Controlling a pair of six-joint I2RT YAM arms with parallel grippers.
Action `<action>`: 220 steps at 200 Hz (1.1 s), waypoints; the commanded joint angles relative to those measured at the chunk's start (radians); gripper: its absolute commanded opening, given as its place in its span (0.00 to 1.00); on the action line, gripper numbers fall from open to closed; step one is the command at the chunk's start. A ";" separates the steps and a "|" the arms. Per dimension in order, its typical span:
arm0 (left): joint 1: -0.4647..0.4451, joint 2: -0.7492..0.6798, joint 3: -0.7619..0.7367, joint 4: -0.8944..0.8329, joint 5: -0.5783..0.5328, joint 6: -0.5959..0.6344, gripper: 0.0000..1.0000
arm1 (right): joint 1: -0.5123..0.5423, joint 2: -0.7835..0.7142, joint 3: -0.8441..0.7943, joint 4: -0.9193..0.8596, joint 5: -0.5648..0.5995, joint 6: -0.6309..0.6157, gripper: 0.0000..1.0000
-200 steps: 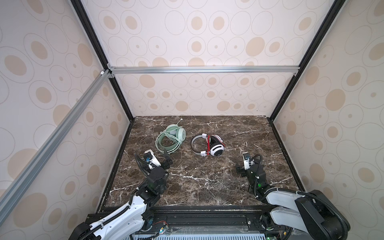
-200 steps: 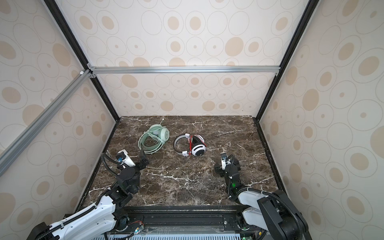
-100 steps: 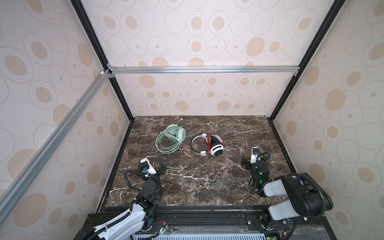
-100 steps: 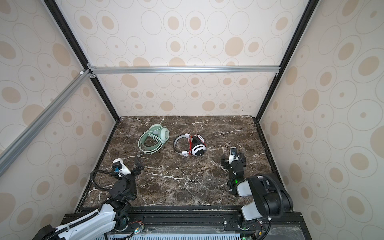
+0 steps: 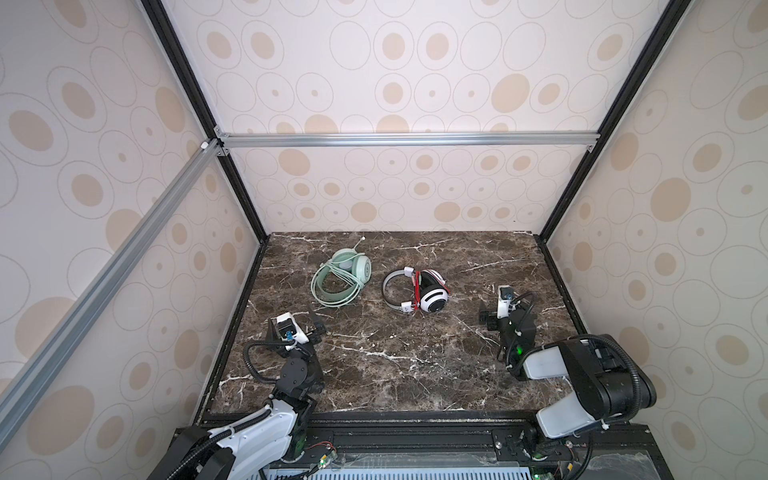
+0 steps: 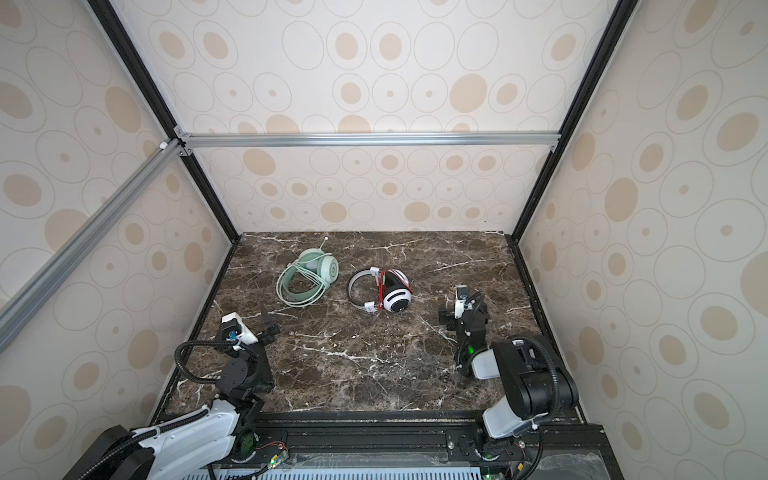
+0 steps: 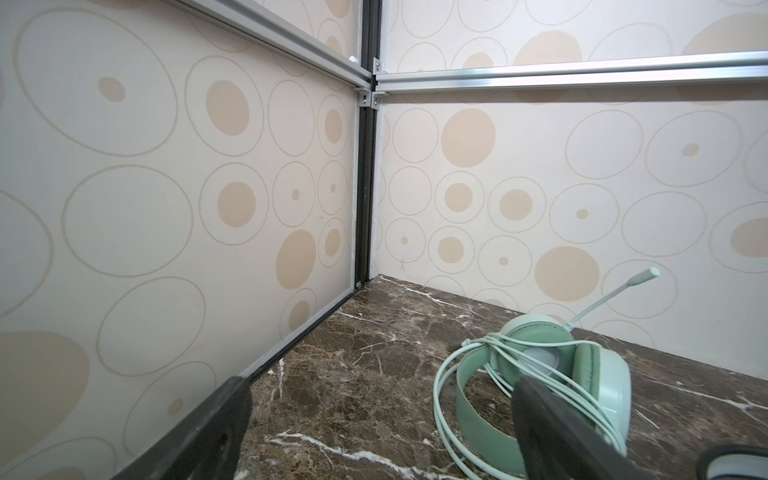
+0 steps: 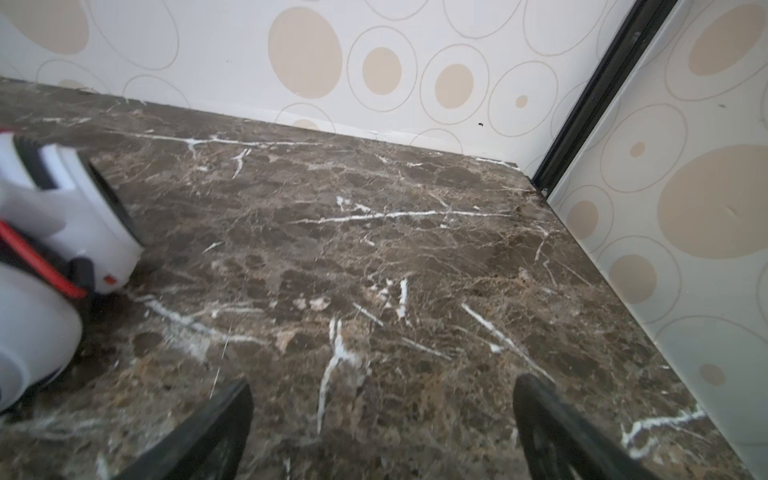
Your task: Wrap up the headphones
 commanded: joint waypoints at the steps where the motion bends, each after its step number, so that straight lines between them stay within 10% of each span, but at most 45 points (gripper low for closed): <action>1: 0.053 0.062 -0.113 0.094 -0.003 -0.043 0.98 | -0.017 -0.017 0.021 -0.128 -0.037 0.021 1.00; 54: 0.176 0.164 -0.095 0.134 0.142 -0.068 0.85 | -0.016 -0.014 0.018 -0.119 -0.034 0.018 1.00; 112: 0.275 0.307 -0.011 0.133 0.145 -0.209 0.98 | -0.017 -0.014 0.018 -0.118 -0.034 0.018 1.00; 163: 0.298 0.440 0.117 0.092 0.230 -0.084 0.98 | -0.017 -0.014 0.018 -0.119 -0.034 0.019 1.00; 189: 0.314 0.588 0.035 0.448 0.244 -0.044 0.98 | -0.017 -0.015 0.017 -0.118 -0.034 0.019 1.00; 220: 0.315 0.555 0.088 0.299 0.250 -0.057 0.98 | -0.017 -0.015 0.018 -0.119 -0.034 0.018 1.00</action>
